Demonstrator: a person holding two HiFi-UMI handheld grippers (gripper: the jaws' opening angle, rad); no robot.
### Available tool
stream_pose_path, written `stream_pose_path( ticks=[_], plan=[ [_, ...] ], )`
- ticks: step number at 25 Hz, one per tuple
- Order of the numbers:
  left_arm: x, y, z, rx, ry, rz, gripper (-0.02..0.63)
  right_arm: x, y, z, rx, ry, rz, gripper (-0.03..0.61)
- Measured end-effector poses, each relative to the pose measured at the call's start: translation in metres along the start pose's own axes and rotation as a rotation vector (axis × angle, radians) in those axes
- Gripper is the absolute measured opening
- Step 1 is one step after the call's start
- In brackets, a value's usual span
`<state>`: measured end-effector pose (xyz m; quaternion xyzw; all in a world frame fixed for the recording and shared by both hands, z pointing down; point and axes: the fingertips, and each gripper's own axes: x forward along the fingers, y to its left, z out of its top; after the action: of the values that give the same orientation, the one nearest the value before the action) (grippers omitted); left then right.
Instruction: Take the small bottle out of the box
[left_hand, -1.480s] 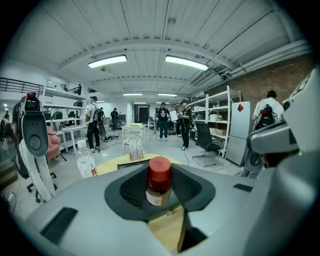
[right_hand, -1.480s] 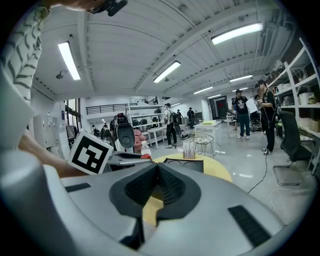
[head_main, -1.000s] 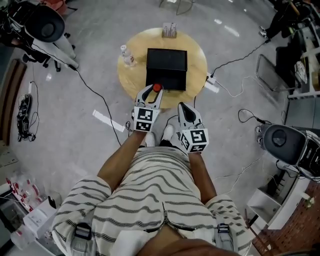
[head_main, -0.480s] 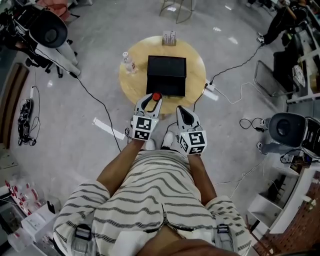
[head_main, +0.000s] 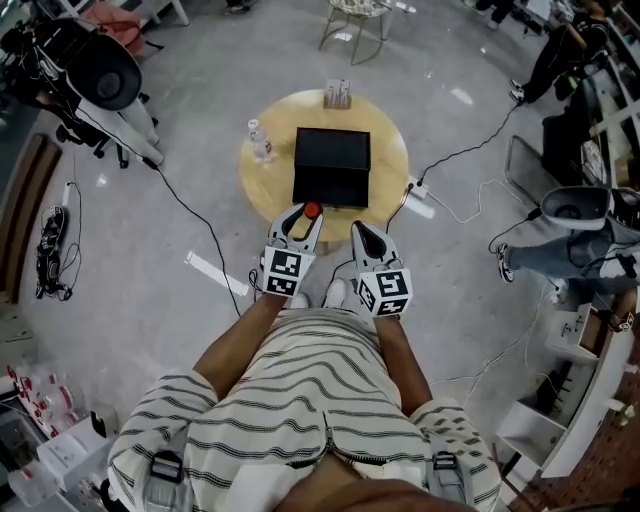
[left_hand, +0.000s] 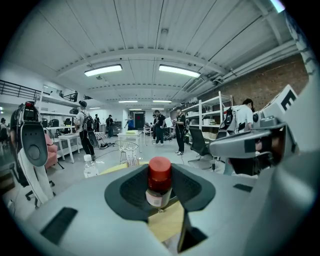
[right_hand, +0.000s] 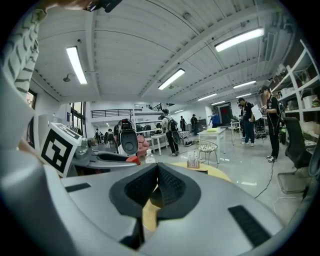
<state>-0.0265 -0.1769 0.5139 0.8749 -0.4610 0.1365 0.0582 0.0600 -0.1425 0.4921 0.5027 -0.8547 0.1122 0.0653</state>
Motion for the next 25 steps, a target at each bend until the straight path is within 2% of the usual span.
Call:
stream_pose_path(
  ticks=[15,25],
  plan=[
    [-0.004,-0.003,0.012,0.016,-0.024,0.003,0.147,0.006,-0.002,0.011,-0.013,-0.021,0.020,0.018],
    [-0.001,0.000,0.020,-0.002,-0.041,0.017,0.147,0.007,-0.007,0.015,-0.017,-0.028,0.016,0.018]
  ],
)
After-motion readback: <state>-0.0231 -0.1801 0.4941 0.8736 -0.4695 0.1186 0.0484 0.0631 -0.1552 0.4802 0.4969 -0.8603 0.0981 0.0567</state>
